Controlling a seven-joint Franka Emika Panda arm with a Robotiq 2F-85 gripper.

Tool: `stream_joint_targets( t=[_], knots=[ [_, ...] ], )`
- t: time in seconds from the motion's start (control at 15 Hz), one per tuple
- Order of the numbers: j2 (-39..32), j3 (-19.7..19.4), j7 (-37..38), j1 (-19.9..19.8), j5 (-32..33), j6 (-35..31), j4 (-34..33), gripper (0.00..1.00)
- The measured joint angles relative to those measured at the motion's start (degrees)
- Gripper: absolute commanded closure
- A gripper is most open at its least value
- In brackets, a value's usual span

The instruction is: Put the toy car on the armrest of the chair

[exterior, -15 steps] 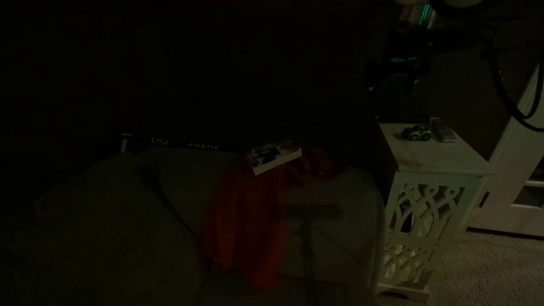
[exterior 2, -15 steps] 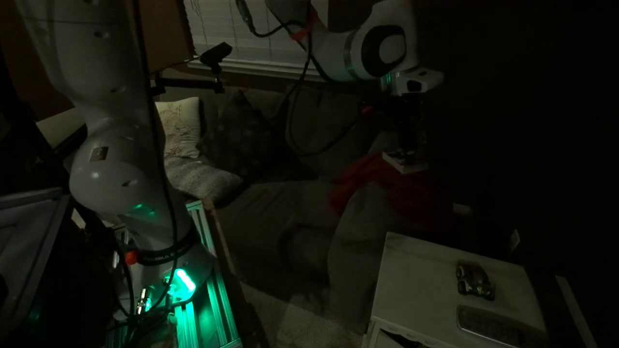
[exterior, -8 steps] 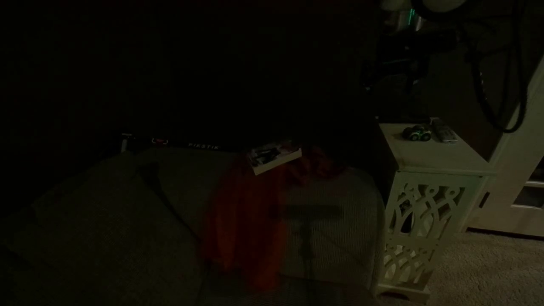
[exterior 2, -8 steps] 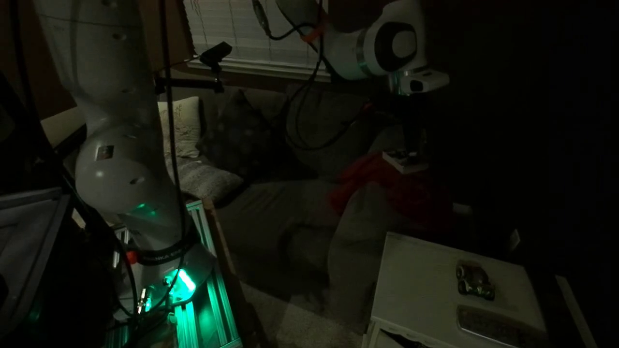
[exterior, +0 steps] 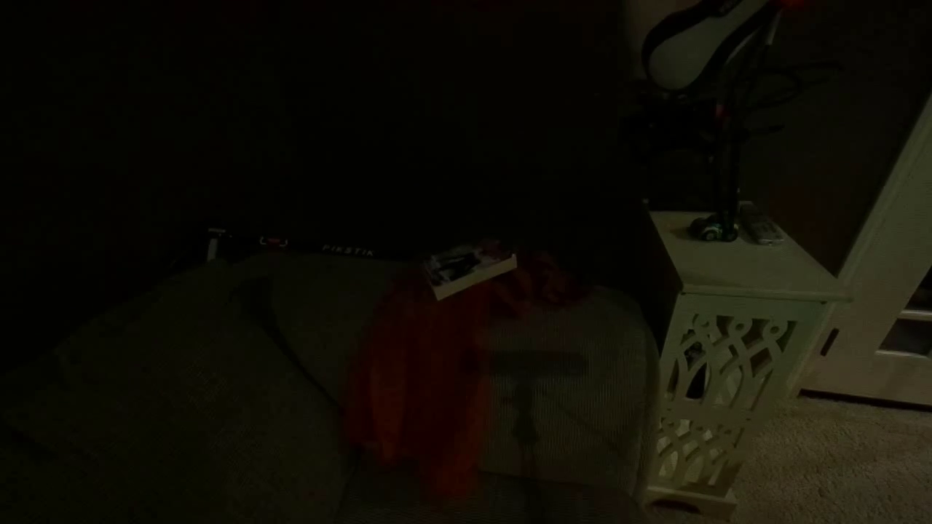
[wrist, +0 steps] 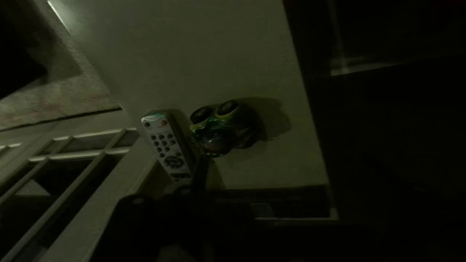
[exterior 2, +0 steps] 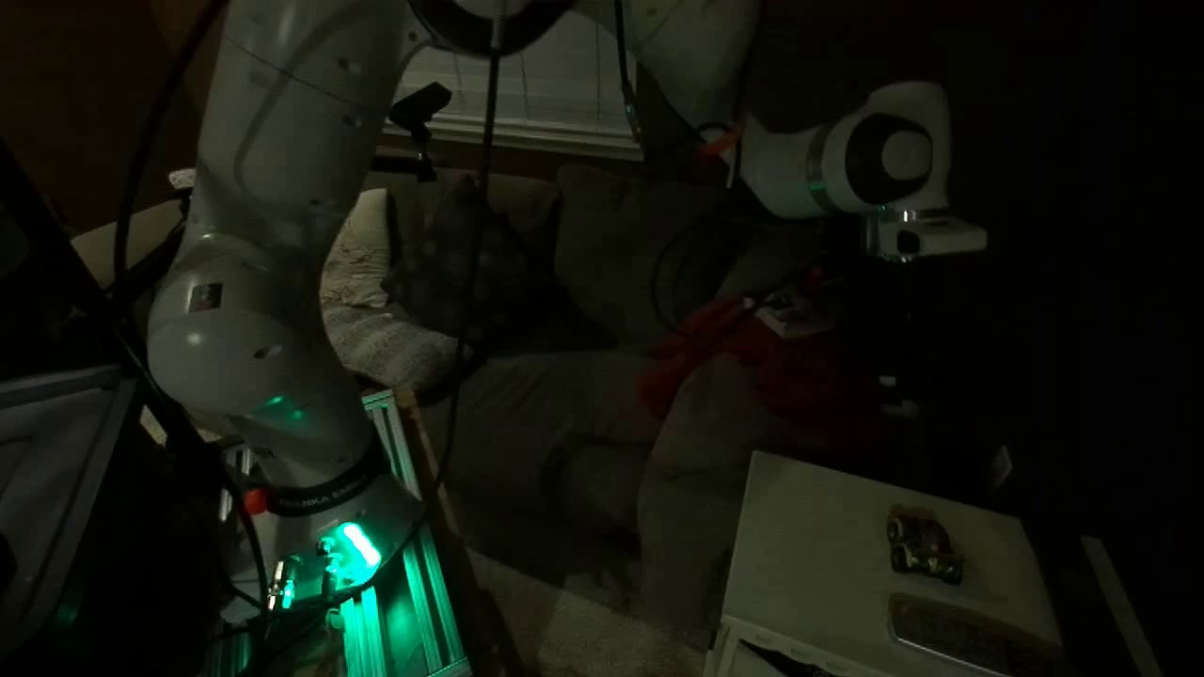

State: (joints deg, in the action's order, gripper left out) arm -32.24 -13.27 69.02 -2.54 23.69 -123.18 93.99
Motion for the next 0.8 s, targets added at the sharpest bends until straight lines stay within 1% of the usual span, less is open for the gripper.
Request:
stream_joint_targets(
  t=[0.2,0.47,0.53,0.67,0.8],
  knots=[
    [-5.32,-3.38,2.45,-0.97,-0.7,6.34,-6.3,0.0],
    [-6.01,-3.7,2.32,-0.98,-0.72,6.62,-6.96,0.0],
    [-6.01,-3.54,2.31,-0.96,-1.26,8.16,-7.17,0.0],
    [-6.06,-3.1,1.14,-1.25,-4.22,15.7,-8.66,0.0],
    [-6.64,-3.07,-0.79,-2.14,-6.57,24.29,-11.8,0.0]
  ],
)
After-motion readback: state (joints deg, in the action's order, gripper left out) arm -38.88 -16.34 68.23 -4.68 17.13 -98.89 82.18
